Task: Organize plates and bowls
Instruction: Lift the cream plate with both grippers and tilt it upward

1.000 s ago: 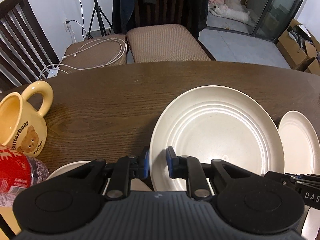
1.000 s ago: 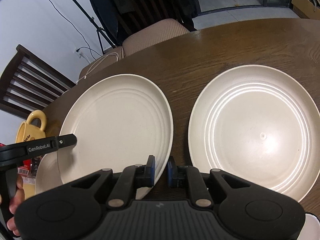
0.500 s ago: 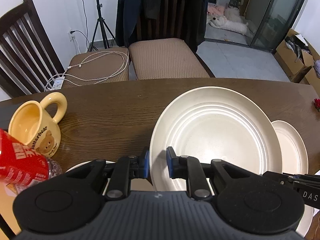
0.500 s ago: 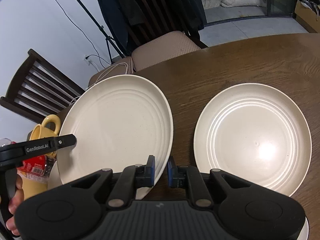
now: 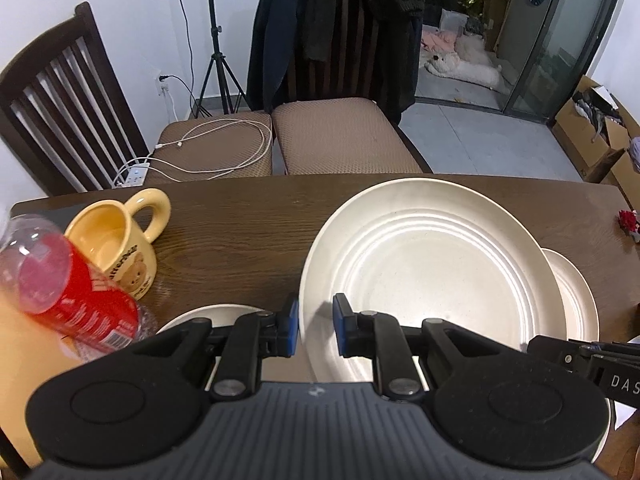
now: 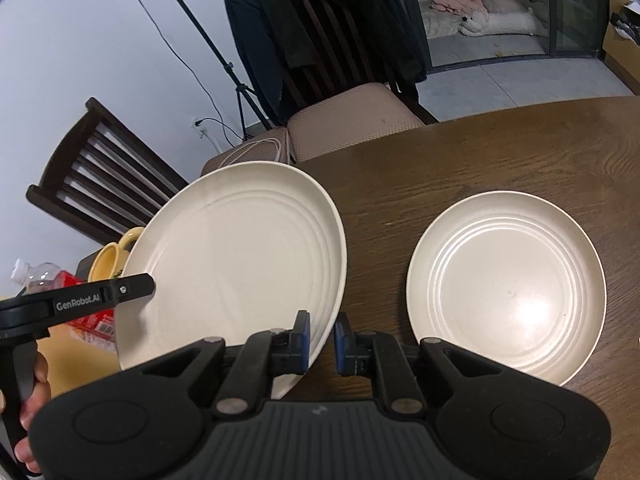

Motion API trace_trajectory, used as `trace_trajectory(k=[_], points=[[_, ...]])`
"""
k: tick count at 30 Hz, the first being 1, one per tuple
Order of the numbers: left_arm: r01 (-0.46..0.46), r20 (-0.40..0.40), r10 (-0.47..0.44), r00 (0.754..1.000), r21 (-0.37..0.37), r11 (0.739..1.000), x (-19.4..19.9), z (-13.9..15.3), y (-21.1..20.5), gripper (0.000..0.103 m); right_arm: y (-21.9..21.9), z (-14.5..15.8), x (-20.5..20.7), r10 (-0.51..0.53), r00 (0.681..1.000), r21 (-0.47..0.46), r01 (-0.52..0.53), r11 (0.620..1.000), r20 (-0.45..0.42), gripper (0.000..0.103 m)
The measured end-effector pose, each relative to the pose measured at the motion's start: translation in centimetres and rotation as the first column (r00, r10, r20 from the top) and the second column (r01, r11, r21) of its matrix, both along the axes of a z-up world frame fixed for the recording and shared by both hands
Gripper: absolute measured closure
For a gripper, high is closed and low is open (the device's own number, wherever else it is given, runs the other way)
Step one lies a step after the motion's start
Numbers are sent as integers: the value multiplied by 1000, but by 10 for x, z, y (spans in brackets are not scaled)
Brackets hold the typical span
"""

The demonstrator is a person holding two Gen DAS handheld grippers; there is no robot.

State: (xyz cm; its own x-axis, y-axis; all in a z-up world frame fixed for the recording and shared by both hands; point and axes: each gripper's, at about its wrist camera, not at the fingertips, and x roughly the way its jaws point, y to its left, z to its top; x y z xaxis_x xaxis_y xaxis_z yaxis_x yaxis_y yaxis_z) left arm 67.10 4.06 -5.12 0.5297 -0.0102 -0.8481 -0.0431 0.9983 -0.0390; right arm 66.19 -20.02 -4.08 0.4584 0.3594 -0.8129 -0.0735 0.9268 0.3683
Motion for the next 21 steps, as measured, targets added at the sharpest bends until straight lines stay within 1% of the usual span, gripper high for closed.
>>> trace_trajectory(k=[9,21], points=[[-30,29,30,999,1,1000,-29,20,9,85,7,23,-18,37,999,1,-38,999,30,91],[-79,57,79,995,4,997,-71,39,23,85,20,48,-50,102,992,-5,-102,995,74,91]])
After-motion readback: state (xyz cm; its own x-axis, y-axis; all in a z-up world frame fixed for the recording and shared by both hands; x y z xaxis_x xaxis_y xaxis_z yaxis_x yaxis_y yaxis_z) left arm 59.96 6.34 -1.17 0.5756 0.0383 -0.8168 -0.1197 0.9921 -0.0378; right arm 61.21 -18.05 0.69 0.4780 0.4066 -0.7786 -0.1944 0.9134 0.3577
